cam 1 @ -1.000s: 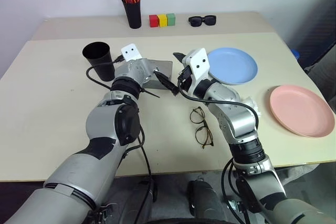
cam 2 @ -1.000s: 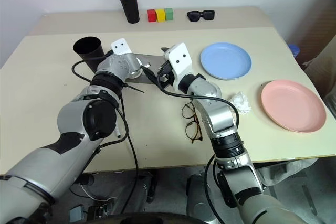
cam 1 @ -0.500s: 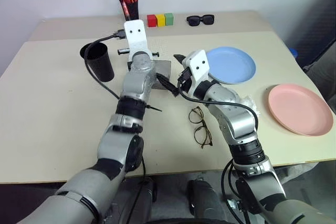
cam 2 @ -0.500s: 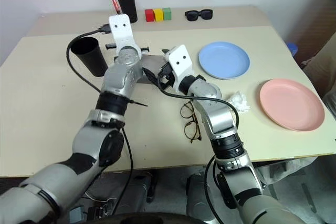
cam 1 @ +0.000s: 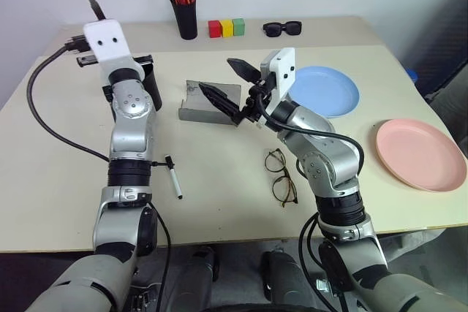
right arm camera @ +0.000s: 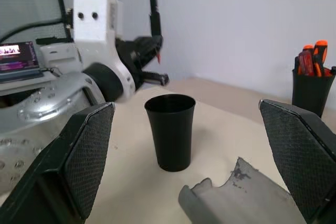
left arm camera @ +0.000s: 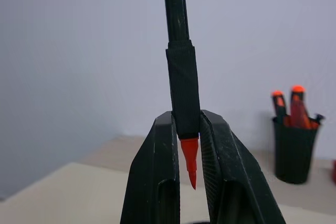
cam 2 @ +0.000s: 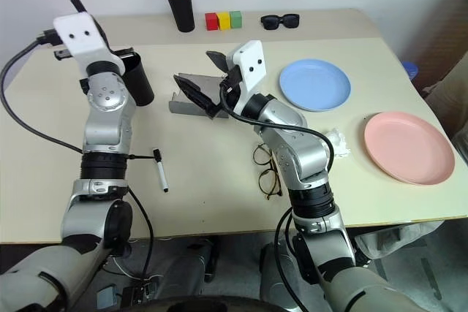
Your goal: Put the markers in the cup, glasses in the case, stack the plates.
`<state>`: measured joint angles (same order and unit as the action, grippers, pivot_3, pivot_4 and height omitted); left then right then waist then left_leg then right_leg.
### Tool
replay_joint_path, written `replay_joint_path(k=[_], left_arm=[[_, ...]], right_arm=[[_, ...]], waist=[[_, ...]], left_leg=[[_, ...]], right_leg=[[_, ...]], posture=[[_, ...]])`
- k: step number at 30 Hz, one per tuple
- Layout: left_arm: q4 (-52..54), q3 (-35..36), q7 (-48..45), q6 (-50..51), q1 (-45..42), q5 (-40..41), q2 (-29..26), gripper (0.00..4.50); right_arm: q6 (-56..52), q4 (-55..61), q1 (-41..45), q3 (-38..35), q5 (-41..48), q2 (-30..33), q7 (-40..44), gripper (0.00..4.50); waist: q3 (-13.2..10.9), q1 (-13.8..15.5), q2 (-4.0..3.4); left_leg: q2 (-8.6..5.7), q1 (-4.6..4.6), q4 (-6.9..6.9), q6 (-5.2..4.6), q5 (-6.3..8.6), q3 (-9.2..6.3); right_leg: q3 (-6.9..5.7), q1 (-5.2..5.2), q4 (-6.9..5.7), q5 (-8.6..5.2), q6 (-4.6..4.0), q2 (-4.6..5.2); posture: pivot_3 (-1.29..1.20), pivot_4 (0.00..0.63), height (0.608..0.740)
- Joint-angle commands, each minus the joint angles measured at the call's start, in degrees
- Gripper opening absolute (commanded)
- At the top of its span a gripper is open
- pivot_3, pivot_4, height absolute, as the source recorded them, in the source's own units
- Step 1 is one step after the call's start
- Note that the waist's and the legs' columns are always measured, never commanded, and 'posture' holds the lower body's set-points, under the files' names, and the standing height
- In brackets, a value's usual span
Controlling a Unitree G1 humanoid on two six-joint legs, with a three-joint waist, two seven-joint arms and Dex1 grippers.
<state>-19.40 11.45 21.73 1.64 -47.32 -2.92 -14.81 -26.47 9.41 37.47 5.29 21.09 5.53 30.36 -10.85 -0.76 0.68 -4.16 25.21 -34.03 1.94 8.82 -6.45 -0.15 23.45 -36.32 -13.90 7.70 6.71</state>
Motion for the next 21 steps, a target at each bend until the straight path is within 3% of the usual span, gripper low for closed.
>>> replay_joint_path(k=[1, 20, 21], left_arm=[[1.3, 0.5, -1.1, -1.3, 1.5, -0.6, -1.1, 0.03], [-4.7, 0.9, -4.1, -5.1, 5.4, 0.3, 1.1, 0.03], [-4.8, 0.9, -3.9, -5.2, 5.4, 0.3, 1.2, 0.52]], right_arm=[[0.3, 2.6, 0.9, 0.1, 1.4, -0.1, 0.5, 4.5], [-0.4, 3.9, -0.4, 0.8, 2.3, 0.9, 1.6, 4.5], [-0.4, 3.9, -0.5, 0.9, 2.3, 1.0, 1.6, 4.5]], waist=[[0.0, -0.1, 0.0], [0.0, -0.2, 0.0], [0.0, -0.2, 0.0]], left_leg=[[0.0, 0.0, 0.0, 0.0, 0.0, 0.0], [0.01, 0.0, 0.02, 0.0, 0.0, -0.01], [0.01, 0.0, 0.02, 0.0, 0.0, 0.0]], right_leg=[[0.0, 0.0, 0.0, 0.0, 0.0, 0.0], [0.0, 0.02, -0.02, 0.0, 0.0, 0.0], [0.0, 0.02, -0.02, 0.0, 0.0, 0.0]], posture=[[0.0, 0.15, 0.74], [0.0, 0.15, 0.74], [0.0, 0.15, 0.74]])
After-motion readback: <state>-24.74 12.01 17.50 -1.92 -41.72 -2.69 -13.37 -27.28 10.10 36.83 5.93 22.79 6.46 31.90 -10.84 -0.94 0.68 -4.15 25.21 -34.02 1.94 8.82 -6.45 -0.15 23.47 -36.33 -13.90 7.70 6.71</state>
